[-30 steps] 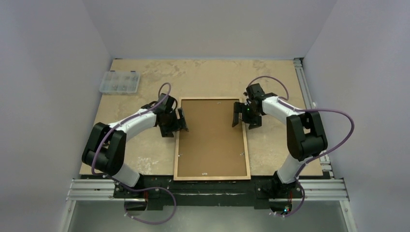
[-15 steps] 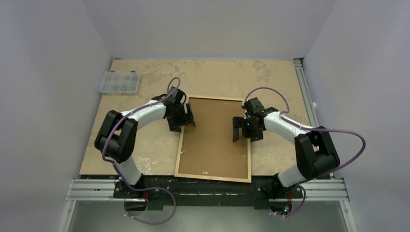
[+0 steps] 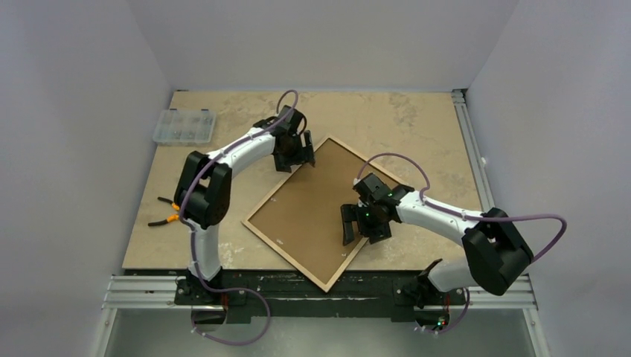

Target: Put the photo into the frame

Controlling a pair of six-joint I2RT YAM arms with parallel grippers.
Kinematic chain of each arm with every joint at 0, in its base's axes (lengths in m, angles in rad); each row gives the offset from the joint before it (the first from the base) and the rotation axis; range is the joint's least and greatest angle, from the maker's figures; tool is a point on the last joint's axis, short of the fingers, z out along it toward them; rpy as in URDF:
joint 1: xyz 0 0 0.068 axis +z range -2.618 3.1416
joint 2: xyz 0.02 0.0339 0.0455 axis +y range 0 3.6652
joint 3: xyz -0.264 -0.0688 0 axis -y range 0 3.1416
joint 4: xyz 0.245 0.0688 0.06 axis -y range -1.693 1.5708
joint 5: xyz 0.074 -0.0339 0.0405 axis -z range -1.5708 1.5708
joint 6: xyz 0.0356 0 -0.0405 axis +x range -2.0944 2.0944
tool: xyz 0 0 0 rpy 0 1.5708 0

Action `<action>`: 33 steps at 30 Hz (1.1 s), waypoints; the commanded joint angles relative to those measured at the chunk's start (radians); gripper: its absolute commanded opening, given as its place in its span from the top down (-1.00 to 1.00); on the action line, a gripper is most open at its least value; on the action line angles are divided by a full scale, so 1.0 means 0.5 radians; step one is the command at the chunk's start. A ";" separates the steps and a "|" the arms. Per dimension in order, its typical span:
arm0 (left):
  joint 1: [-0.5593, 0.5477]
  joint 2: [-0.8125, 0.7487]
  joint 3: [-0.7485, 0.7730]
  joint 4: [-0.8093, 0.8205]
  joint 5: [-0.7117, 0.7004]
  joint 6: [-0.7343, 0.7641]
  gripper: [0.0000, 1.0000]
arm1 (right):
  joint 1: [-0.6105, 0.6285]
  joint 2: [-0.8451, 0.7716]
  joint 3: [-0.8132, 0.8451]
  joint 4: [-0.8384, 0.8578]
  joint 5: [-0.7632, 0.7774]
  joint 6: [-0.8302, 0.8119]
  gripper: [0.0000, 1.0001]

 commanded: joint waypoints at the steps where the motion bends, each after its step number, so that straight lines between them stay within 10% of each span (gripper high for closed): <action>1: -0.099 -0.345 0.014 -0.306 -0.177 0.073 -0.57 | 0.058 -0.052 0.125 0.269 -0.166 0.088 -0.78; 17: -0.100 -1.902 -1.652 -0.455 -0.294 -0.697 -0.47 | 0.067 -0.273 0.270 0.245 -0.271 0.011 -0.84; 33: 0.017 -1.436 -1.769 0.049 -0.223 -0.662 -0.28 | 0.053 -0.312 0.374 0.181 -0.168 0.057 -0.83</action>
